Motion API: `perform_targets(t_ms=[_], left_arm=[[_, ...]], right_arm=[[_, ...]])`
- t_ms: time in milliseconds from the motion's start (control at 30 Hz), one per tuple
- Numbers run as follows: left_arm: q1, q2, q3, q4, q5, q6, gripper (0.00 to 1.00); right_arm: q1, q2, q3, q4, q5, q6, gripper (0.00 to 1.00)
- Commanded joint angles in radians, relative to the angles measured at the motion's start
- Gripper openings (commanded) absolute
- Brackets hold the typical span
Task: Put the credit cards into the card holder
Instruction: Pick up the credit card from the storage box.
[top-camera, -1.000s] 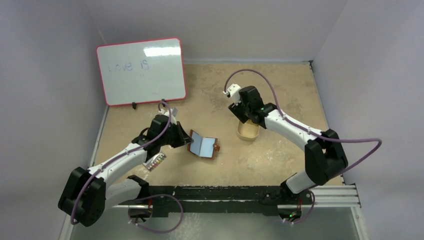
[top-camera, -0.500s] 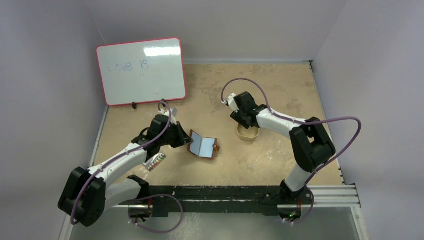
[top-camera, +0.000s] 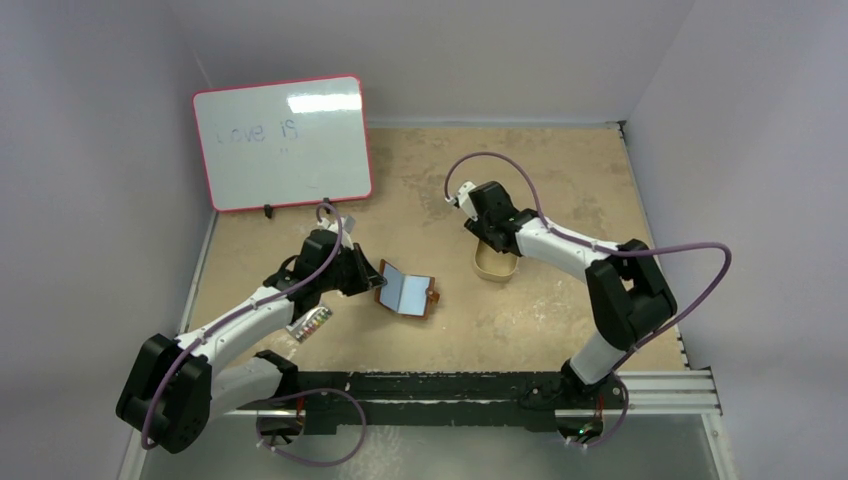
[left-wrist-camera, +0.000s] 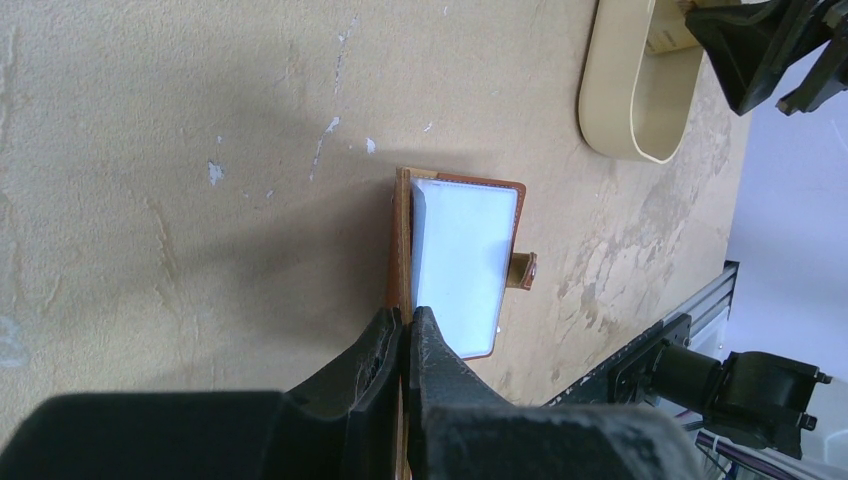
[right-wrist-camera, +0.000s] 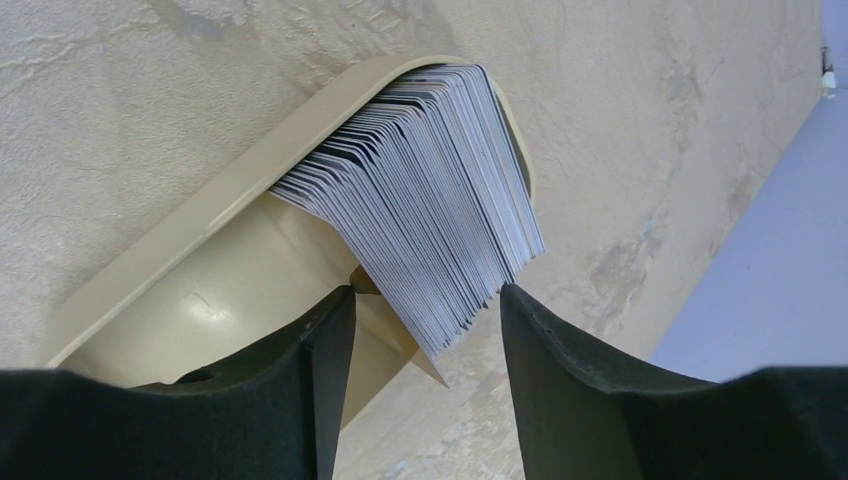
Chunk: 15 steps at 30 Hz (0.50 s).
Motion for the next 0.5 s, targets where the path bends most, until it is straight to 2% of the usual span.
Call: perform_targets(t_ms=[0,167,467], left_arm=[[-0.002,-0.006,0.045,0.047,0.008,0.013,0.0],[-0.002,-0.008,0.044,0.047,0.007,0.01,0.0],[-0.002,-0.012,0.046,0.041,0.007,0.007,0.0]], right_arm=[[-0.002,-0.057,0.021,0.036,0.04,-0.001,0.55],[-0.002,-0.066,0.019,0.043,0.02,0.001,0.48],[-0.002,-0.072,0.026,0.021,-0.021,0.015,0.25]])
